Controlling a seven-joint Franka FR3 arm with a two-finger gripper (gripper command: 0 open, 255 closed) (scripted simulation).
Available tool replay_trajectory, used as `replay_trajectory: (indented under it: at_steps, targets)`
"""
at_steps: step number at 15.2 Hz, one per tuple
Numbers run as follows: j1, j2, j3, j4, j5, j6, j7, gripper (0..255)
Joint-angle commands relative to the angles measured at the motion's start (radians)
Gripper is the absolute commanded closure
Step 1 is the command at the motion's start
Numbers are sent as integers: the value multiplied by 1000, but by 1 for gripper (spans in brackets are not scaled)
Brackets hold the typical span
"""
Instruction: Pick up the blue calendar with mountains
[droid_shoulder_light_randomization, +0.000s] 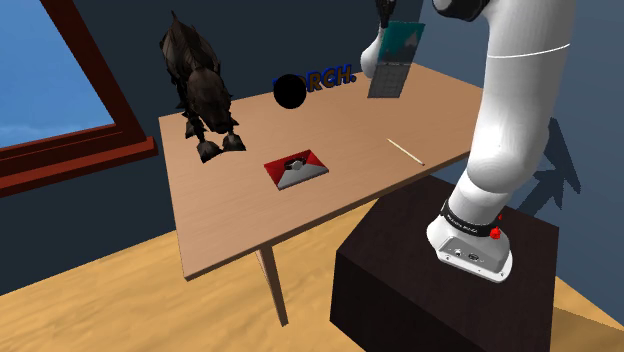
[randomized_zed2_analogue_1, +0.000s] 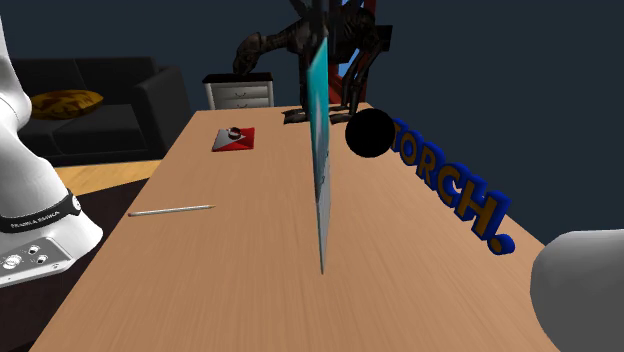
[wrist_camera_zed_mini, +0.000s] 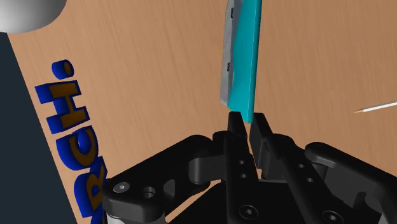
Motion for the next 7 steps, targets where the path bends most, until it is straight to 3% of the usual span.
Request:
replay_trajectory:
  at_steps: [1,7]
  targets:
    - [-7,10,-1,44,6,-34,-6,255]
    - [-33,45,-1,150,27,-107,-24,255]
